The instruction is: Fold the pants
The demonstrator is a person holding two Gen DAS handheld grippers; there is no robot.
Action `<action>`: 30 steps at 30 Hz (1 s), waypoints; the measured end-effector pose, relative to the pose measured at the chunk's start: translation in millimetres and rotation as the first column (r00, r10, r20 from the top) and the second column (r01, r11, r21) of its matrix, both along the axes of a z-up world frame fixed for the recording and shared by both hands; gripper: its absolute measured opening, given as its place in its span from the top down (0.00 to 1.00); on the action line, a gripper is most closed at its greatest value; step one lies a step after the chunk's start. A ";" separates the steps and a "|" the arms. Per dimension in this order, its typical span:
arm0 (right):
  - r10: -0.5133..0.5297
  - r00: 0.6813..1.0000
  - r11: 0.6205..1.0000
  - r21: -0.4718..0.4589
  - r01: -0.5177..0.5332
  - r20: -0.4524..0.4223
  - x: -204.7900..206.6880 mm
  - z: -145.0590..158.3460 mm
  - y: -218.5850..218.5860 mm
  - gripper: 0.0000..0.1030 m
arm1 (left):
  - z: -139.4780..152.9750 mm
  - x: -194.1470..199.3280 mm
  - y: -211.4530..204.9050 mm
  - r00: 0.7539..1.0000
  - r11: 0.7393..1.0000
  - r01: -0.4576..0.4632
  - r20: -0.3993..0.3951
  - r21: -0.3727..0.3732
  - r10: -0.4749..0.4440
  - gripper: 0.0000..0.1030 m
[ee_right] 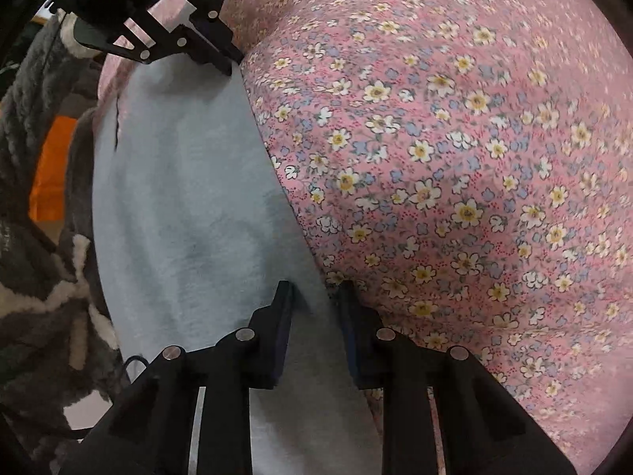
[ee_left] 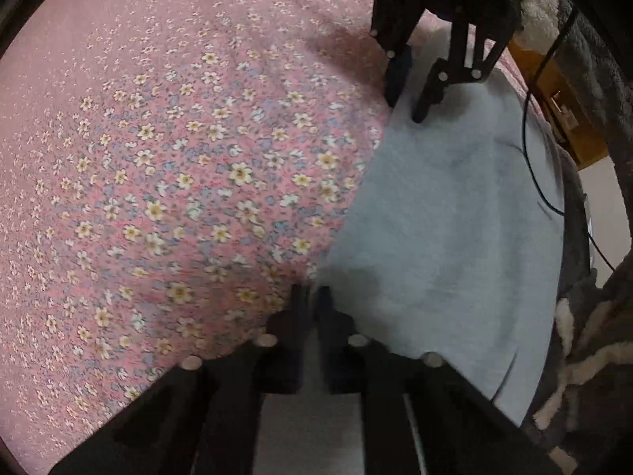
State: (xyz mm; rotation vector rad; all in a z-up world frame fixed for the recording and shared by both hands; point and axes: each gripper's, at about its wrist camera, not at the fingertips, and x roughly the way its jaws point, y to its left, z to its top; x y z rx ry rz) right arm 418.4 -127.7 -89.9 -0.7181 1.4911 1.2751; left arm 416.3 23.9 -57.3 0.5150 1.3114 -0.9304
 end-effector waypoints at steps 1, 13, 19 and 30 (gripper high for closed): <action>0.012 1.000 1.000 -0.013 -0.012 0.013 -4.4 4.6 0.1 0.87 | 0.6 -4.6 -1.4 1.000 1.000 0.007 0.019 0.020 -0.007 0.98; 0.293 0.588 0.956 -0.233 -0.178 0.754 -221.7 68.3 24.1 0.96 | 80.4 -156.7 -25.3 0.916 0.996 -0.020 0.401 0.082 -0.015 0.98; 0.290 0.274 0.957 -0.271 -0.105 0.917 -380.4 58.8 31.8 0.96 | 89.1 -287.2 -40.6 0.810 0.985 -0.124 0.586 0.117 0.032 0.98; 0.363 0.098 0.931 -0.357 -0.074 0.927 -549.9 -47.1 33.3 0.97 | 7.5 -420.6 -80.9 0.837 0.977 -0.150 0.545 0.149 0.045 0.98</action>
